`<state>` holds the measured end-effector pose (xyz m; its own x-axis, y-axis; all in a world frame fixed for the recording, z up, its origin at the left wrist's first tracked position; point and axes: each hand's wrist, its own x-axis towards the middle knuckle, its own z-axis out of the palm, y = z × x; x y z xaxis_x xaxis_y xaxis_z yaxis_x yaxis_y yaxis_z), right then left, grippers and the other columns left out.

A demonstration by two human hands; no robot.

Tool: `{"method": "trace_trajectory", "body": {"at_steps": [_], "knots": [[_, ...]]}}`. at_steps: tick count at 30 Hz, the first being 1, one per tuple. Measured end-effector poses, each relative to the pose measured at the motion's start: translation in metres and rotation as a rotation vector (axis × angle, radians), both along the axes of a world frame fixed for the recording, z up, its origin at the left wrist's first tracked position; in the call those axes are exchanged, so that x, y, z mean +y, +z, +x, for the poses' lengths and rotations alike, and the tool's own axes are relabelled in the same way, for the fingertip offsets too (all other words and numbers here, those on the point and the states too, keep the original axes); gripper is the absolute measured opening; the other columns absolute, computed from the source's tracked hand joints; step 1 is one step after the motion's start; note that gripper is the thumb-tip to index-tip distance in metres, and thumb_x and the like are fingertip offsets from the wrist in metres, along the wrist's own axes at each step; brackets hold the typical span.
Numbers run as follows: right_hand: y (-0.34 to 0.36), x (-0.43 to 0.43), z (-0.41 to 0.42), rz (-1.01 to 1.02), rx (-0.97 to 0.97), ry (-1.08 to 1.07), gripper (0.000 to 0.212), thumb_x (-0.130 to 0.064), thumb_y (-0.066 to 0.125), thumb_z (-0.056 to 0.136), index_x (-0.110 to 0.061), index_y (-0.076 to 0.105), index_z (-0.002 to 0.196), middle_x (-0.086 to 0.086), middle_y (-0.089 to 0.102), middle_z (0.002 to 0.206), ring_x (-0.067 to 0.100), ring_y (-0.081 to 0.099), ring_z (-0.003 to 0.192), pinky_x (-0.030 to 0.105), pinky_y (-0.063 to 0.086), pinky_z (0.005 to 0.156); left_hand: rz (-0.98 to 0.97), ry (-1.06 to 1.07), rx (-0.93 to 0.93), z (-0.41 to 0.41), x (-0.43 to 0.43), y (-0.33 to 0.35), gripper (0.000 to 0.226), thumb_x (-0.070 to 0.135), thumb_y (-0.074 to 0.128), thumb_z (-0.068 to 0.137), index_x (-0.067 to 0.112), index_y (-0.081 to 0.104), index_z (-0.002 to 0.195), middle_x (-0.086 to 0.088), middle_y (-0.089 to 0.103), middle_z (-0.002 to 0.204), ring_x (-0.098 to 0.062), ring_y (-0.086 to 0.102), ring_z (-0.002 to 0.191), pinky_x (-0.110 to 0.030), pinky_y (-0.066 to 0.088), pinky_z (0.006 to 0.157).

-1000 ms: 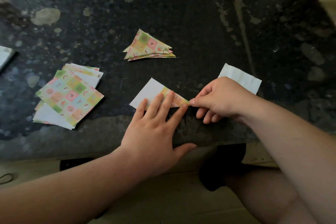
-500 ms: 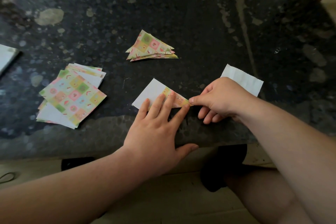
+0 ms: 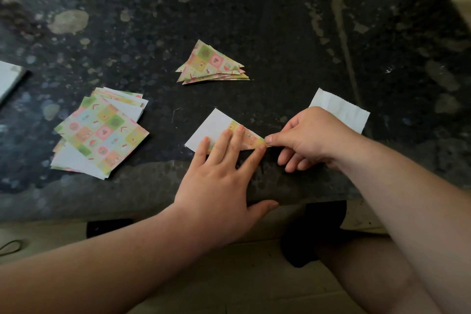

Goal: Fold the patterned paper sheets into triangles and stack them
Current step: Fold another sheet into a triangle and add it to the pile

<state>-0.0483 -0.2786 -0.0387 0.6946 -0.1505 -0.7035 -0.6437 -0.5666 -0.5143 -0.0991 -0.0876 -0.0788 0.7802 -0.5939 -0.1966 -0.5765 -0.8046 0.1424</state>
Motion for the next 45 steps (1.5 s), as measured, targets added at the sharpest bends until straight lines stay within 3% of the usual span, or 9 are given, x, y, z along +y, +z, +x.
{"method": "trace_trajectory", "body": {"at_steps": [10, 23, 29, 36, 45], "knots": [[-0.002, -0.003, 0.0, 0.013, 0.009, -0.016, 0.025, -0.033, 0.076, 0.094, -0.008, 0.07, 0.095, 0.009, 0.076, 0.069, 0.019, 0.072, 0.054, 0.027, 0.053, 0.05, -0.022, 0.015, 0.002, -0.002, 0.001, -0.004, 0.096, 0.089, 0.019, 0.084, 0.036, 0.002, 0.163, -0.011, -0.005, 0.17, -0.028, -0.007, 0.157, -0.054, 0.003, 0.126], [-0.001, -0.004, 0.0, 0.031, 0.017, -0.033, 0.026, -0.032, 0.076, 0.093, -0.008, 0.069, 0.098, 0.01, 0.076, 0.07, 0.02, 0.072, 0.055, 0.027, 0.054, 0.051, -0.02, 0.017, 0.014, -0.002, 0.0, 0.002, 0.097, 0.09, 0.019, 0.085, 0.038, -0.017, 0.159, -0.008, -0.021, 0.168, -0.025, -0.02, 0.155, -0.05, -0.007, 0.126], [0.0, -0.002, 0.0, 0.023, 0.021, -0.034, 0.026, -0.033, 0.077, 0.093, -0.008, 0.069, 0.097, 0.01, 0.076, 0.07, 0.02, 0.072, 0.056, 0.028, 0.054, 0.052, -0.024, 0.042, 0.015, -0.002, 0.0, -0.001, 0.109, 0.09, 0.021, 0.083, 0.02, 0.002, 0.164, -0.007, -0.002, 0.171, -0.023, -0.007, 0.157, -0.05, 0.002, 0.127], [0.003, -0.002, 0.001, 0.014, 0.031, -0.026, 0.026, -0.033, 0.077, 0.092, -0.008, 0.07, 0.097, 0.009, 0.077, 0.07, 0.019, 0.072, 0.056, 0.028, 0.055, 0.055, 0.01, 0.052, 0.022, -0.003, -0.002, 0.006, 0.113, 0.091, 0.017, 0.084, 0.014, -0.013, 0.161, -0.005, -0.022, 0.168, -0.019, -0.026, 0.152, -0.047, -0.01, 0.126], [0.001, -0.002, 0.001, 0.024, 0.025, -0.033, 0.027, -0.034, 0.078, 0.092, -0.009, 0.07, 0.097, 0.01, 0.076, 0.07, 0.019, 0.072, 0.056, 0.028, 0.055, 0.055, 0.055, 0.057, 0.056, -0.001, -0.004, 0.008, 0.112, 0.091, 0.017, 0.084, 0.016, -0.019, 0.16, -0.004, -0.029, 0.166, -0.016, -0.034, 0.148, -0.048, -0.009, 0.126]]}}
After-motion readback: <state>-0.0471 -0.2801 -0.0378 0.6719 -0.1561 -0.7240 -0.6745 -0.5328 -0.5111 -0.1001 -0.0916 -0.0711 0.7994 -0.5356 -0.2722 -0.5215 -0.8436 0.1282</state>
